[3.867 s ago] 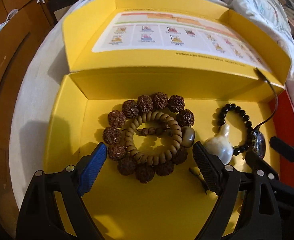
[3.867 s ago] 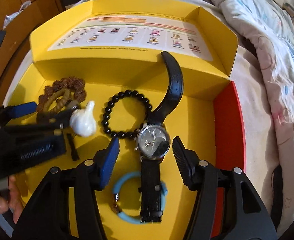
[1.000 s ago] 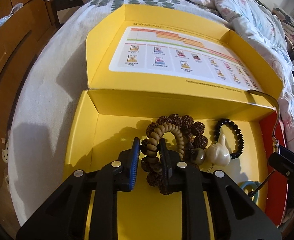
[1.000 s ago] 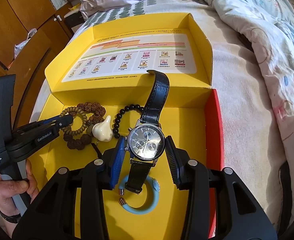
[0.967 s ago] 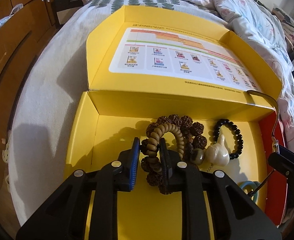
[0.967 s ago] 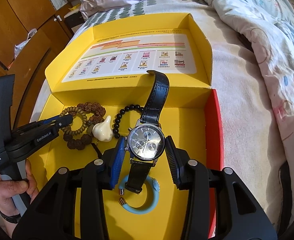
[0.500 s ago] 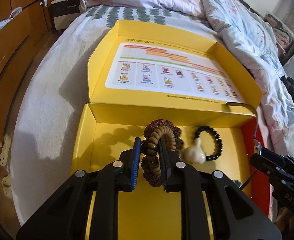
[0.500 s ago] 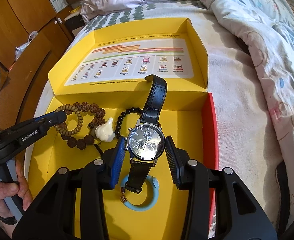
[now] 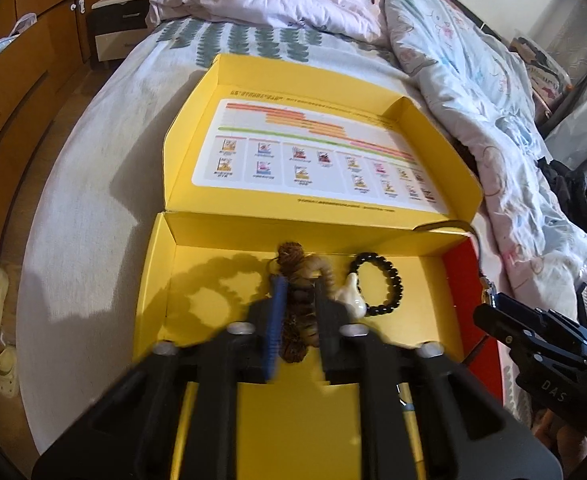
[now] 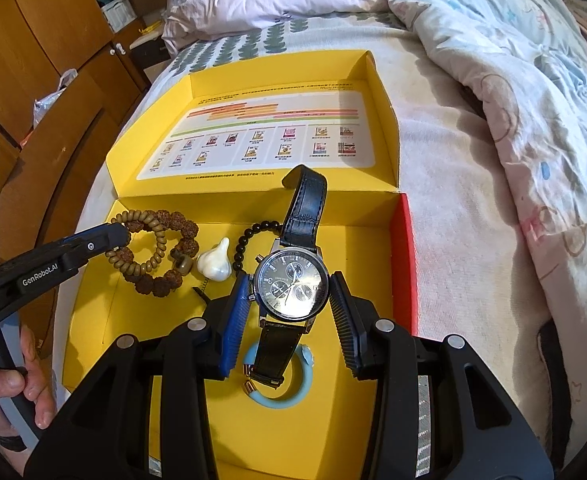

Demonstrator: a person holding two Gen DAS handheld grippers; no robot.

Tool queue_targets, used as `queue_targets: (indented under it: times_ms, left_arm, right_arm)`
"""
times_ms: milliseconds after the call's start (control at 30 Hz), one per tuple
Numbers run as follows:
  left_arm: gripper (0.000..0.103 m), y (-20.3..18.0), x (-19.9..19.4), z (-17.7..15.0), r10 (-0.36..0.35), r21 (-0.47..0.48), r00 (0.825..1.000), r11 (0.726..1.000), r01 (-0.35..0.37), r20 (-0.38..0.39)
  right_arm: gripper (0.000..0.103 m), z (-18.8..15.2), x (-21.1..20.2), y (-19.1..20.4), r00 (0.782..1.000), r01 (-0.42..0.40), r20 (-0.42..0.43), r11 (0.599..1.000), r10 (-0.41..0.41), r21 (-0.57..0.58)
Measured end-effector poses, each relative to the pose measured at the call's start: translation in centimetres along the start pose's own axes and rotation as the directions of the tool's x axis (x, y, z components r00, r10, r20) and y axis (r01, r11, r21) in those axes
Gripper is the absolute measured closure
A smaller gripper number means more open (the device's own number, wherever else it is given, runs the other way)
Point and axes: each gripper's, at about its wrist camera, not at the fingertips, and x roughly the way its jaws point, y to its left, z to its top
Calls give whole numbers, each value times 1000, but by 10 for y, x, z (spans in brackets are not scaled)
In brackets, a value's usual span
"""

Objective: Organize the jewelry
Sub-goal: 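Lift the beige bead bracelet with the left tool while the right tool lifts the watch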

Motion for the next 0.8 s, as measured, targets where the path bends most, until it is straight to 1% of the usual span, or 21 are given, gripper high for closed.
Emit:
queue_targets:
  times_ms: [167,367,467,600,800]
  left_arm:
    - [94,-5,-11,1,-10,4,1000,1000,10,20]
    - [94,1,-3,0,-5,-11,1000,1000,5,-5]
    - [94,3,-7,0,-11,-15,1000,1000,11,-8]
    - [94,-1,-24,-1,-15,1,1000,1000,15,10]
    - [94,-11,-60,-16,-8,38,999,999,7,32]
  right_arm:
    - [61,-1,-8,0,1000,3,11,1000,-3,0]
    - [61,-3,-13,1,1000,3,16,1000,-3,-2]
    - [61,-3,-16,2,1000,6,16,1000,-6,-2]
    - [61,-4,-24,3,1000,6,21,1000,-6,-7]
    - [61,-15,-67,4,998,-11,60,1000,11,-2]
